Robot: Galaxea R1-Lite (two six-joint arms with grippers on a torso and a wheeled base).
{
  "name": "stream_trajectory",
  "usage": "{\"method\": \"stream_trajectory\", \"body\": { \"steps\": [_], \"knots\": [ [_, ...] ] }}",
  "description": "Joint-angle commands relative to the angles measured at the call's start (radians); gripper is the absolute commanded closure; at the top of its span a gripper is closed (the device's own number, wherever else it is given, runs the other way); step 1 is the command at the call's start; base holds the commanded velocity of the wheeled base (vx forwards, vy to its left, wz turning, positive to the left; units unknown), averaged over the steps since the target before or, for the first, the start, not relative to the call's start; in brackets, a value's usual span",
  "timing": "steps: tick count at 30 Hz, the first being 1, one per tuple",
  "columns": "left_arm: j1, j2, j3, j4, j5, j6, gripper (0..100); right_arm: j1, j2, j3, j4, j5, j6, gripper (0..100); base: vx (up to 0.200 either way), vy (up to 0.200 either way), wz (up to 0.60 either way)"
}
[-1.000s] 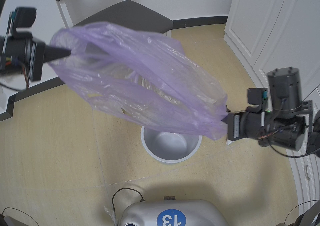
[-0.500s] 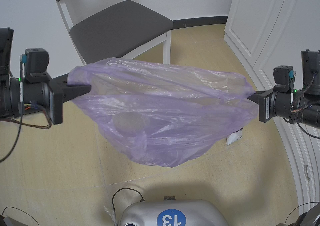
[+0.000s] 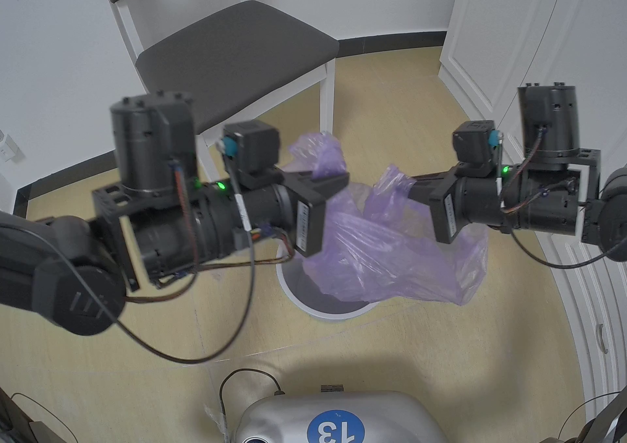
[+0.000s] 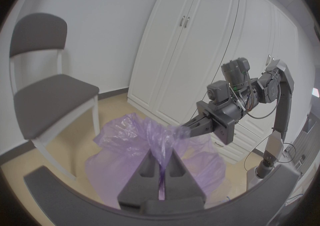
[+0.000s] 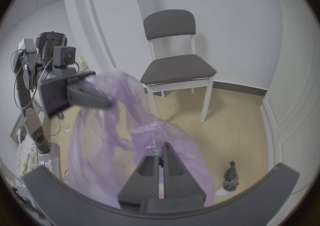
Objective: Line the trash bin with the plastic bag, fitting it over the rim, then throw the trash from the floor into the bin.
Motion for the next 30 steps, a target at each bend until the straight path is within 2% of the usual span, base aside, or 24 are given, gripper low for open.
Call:
{"method": "stream_trajectory", "body": {
  "steps": [1,9,12,17,22,25,28,30],
  "knots": [
    [0.017,0.129,-0.01,-0.017,0.001,-0.02,100,-0.006,0.104,-0.018,-0.009,0.025,0.013,100,0.0,0.0,0.0],
    [0.088,0.218,-0.002,-0.114,-0.012,-0.038,100,-0.007,0.222,-0.046,-0.123,0.029,0.093,100,0.0,0.0,0.0],
    [0.114,0.261,0.008,-0.16,-0.021,-0.073,100,-0.009,0.27,-0.072,-0.16,0.029,0.108,100,0.0,0.0,0.0],
    [0.16,0.297,0.048,-0.252,-0.026,-0.081,100,-0.003,0.319,-0.129,-0.166,0.029,0.147,100,0.0,0.0,0.0],
    [0.191,0.307,0.054,-0.266,-0.033,-0.087,100,-0.009,0.365,-0.158,-0.167,0.026,0.183,100,0.0,0.0,0.0],
    [0.191,0.317,0.048,-0.267,-0.033,-0.104,100,-0.036,0.378,-0.157,-0.172,0.028,0.191,100,0.0,0.0,0.0],
    [0.18,0.357,0.019,-0.312,-0.033,-0.126,100,-0.119,0.391,-0.13,-0.177,0.036,0.191,100,0.0,0.0,0.0],
    [0.172,0.393,-0.012,-0.347,-0.033,-0.127,100,-0.161,0.391,-0.11,-0.18,0.063,0.191,100,0.0,0.0,0.0]
  ]
}}
